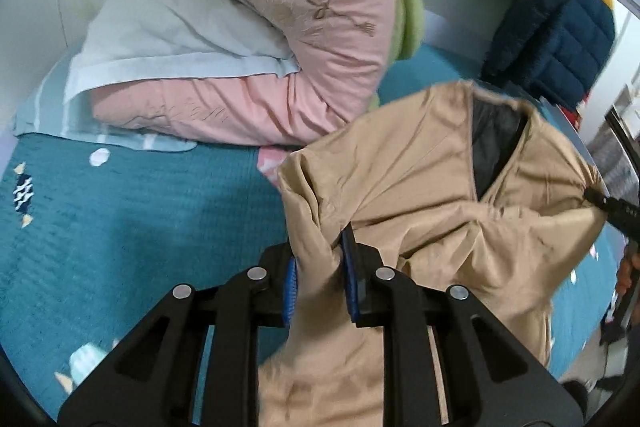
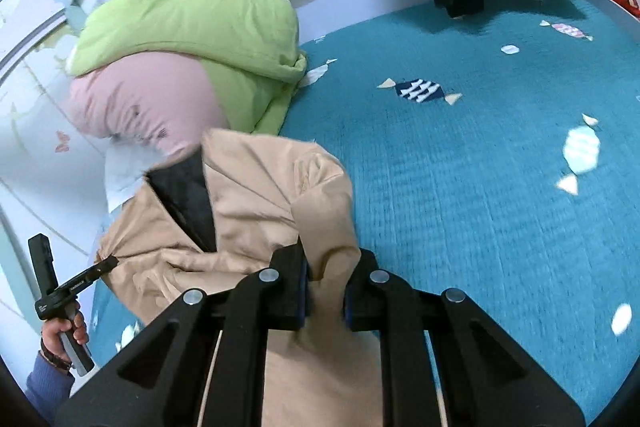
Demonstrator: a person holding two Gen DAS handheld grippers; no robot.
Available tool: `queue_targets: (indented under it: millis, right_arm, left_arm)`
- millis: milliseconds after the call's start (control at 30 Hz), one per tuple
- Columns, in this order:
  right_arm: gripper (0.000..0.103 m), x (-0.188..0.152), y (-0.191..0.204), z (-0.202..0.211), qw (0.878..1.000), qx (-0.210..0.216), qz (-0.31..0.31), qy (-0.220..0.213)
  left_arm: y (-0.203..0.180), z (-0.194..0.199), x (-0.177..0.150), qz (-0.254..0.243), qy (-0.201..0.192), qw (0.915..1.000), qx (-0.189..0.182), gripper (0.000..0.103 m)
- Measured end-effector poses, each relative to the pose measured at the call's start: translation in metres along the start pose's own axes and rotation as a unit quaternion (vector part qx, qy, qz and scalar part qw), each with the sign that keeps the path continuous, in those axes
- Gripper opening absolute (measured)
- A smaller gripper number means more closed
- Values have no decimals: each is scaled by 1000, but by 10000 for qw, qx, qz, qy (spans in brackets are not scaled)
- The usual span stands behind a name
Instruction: Fold large clothes
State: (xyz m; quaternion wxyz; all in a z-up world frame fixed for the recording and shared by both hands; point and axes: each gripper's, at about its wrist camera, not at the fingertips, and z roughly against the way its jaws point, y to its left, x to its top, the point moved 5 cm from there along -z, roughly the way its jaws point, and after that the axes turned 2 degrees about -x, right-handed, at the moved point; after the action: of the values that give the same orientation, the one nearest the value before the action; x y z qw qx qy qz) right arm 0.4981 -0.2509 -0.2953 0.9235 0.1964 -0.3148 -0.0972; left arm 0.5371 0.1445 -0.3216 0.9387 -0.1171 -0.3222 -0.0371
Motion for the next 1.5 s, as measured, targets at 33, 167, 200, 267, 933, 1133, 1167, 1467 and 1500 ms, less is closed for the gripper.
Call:
queue_targets:
  millis: [33,167,200,267,933,1133,1167,1467,1500]
  right_arm:
    - [12,-6,0,8,10000,-3,12,12]
    - [12,-45,5,44,9996,1,153,223]
    - [12,-56,6,53,9995,8,183,257]
    - [12,-78,7,67,9989,0,234,396]
    - [40,-271,-35,128,9776,-768,-116,1958]
    - [47,-269,-20,173,9818,-586,90,1805]
    - [47,-262,-14,177,9847,-475,92,1675]
    - [47,-247,-5,71,9722,-180,-1457,1822]
    - [45,-259,-17,54,9609,-430,-1770,2083]
  left_arm:
    - [-4,11,-9,-122,-8,9999,32,18]
    - [-17,49,-48,-320,-128,9994,-52,18]
    - [-18,56,-56,-330,-129,9993,-86,18]
    - [-22,72,-80,-402,-98,9991,-125,19]
    - [35,97,-281,1165,912,9890,81,77]
    - [62,142,-278,1722,592,9822,453,78]
    - [58,152,-270,1678,382,9842,407,78]
    - [-28,90,-239,823,801,9933,150,83]
    - [-28,77,-246,808,1040,9908,306,83]
